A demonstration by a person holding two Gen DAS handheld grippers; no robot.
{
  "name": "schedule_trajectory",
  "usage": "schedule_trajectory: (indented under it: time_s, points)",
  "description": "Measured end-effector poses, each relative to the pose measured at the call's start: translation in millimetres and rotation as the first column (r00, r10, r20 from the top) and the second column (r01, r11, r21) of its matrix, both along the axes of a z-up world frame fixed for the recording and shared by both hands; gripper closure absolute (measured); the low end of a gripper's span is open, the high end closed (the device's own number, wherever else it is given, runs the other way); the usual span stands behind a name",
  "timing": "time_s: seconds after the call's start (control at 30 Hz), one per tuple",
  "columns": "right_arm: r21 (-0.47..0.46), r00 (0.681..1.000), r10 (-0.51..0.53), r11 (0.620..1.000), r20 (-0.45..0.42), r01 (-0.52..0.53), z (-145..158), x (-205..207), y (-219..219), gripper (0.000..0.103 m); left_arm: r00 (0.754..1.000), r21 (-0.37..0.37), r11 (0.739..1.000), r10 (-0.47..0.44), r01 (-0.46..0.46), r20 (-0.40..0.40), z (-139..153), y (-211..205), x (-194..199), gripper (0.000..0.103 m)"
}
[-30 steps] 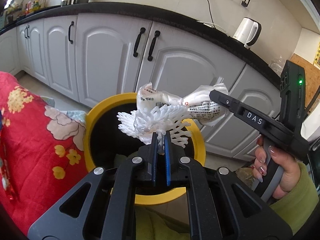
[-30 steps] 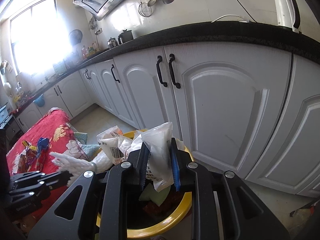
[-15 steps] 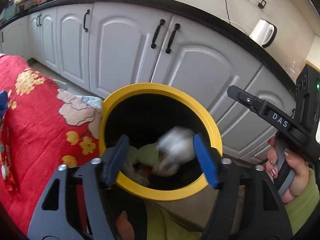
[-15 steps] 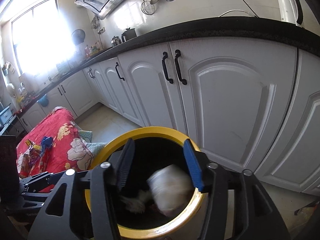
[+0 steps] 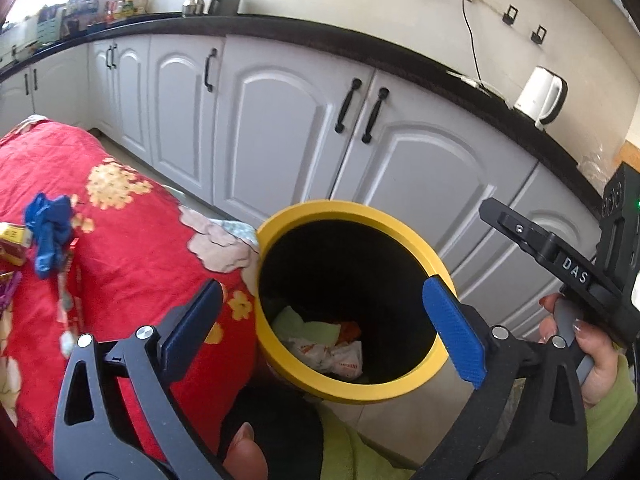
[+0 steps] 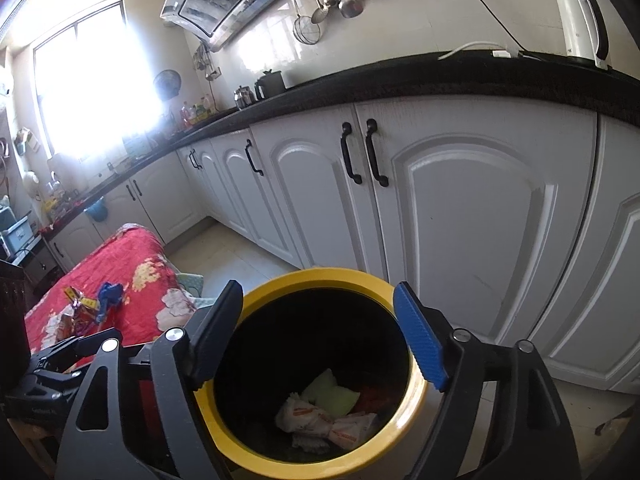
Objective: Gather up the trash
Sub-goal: 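Move both tools back toward the candy wrappers on the table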
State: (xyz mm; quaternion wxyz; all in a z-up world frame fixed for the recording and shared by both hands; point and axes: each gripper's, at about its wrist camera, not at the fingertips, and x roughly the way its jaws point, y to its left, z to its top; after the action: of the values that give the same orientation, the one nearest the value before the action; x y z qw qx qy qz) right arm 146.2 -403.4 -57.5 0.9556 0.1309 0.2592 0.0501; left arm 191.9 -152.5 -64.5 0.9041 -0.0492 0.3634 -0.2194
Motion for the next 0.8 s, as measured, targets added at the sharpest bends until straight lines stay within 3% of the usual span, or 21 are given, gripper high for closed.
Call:
schedule_trajectory:
  time_s: [0.8]
  points:
    - [-0.002,0.990,0.118,0.993,0.072,-0.118,34.6,-14.4,54.8,0.020,0.978,-0.014,0.985,0.174,-0.174,0.114,42.5,70.7,-26.5,0.011]
